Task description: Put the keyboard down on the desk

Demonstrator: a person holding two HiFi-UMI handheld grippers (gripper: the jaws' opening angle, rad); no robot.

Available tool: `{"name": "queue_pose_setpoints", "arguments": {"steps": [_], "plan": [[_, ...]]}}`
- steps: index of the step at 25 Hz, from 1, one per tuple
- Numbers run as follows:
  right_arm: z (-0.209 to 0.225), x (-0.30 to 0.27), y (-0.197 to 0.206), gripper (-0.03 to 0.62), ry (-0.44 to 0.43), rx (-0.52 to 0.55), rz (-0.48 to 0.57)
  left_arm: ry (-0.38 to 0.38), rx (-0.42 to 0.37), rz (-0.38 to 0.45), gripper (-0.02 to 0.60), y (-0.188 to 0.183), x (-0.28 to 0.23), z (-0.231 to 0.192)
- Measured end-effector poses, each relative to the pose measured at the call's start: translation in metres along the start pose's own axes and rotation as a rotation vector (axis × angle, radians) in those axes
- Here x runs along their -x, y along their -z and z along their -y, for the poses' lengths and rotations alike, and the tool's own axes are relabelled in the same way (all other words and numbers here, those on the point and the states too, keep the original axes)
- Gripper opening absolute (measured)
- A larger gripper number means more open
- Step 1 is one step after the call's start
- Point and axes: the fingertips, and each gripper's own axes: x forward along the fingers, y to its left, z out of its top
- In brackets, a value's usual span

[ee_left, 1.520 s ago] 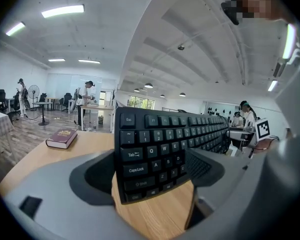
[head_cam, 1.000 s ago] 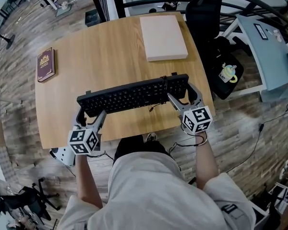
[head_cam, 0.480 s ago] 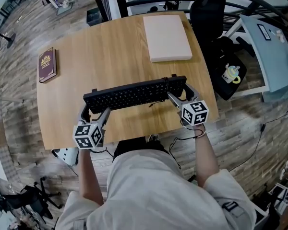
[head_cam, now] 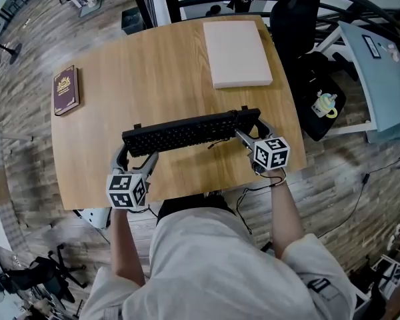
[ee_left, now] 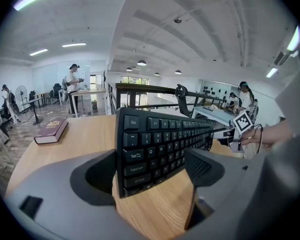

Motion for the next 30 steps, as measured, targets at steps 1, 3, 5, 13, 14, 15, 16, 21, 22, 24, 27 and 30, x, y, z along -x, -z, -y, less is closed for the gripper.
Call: {"name": "queue_pose_setpoints", "arguments": {"steps": [1,3,5,13,14,15,16,21,22,24,27,30], "plan": [[0.002,-0.002,0.002,0.371,-0.002,-0.013,-0.008,0.004,-0.015,-0.003,0.437,-0.002,-0.001,0.002],[0.006,-0.004,0.005,0.371,-0.005,-0.033,-0.018,0.008,-0.041,-0.005,0.437,-0.007,-0.003,0.004],[0.008,-0.007,0.009,0.371,-0.008,-0.048,-0.027,0.007,-0.053,-0.008,0.437,-0.009,-0.004,0.005],[0.010,-0.022,0.012,0.371,-0.007,-0.048,-0.055,0.007,0.000,-0.042,0.437,0.003,-0.021,-0.008],[0.010,-0.024,0.012,0.371,-0.007,-0.050,-0.058,0.012,0.005,-0.045,0.437,0.003,-0.023,-0.010],[0.010,-0.025,0.011,0.371,-0.005,-0.052,-0.060,0.019,0.009,-0.048,0.437,0.003,-0.025,-0.012],[0.011,-0.026,0.010,0.371,-0.002,-0.053,-0.062,0.028,0.011,-0.051,0.437,0.002,-0.027,-0.013],[0.014,-0.036,0.009,0.371,0.012,-0.065,-0.082,0.051,0.035,-0.070,0.437,0.000,-0.044,-0.024],[0.015,-0.038,0.009,0.371,0.012,-0.065,-0.092,0.052,0.047,-0.077,0.436,0.002,-0.047,-0.026],[0.017,-0.042,0.009,0.371,0.015,-0.062,-0.114,0.057,0.073,-0.094,0.437,0.007,-0.053,-0.029],[0.018,-0.047,0.010,0.371,0.022,-0.059,-0.139,0.065,0.102,-0.116,0.437,0.015,-0.062,-0.034],[0.020,-0.053,0.010,0.371,0.025,-0.056,-0.160,0.063,0.121,-0.127,0.437,0.019,-0.070,-0.039]]}}
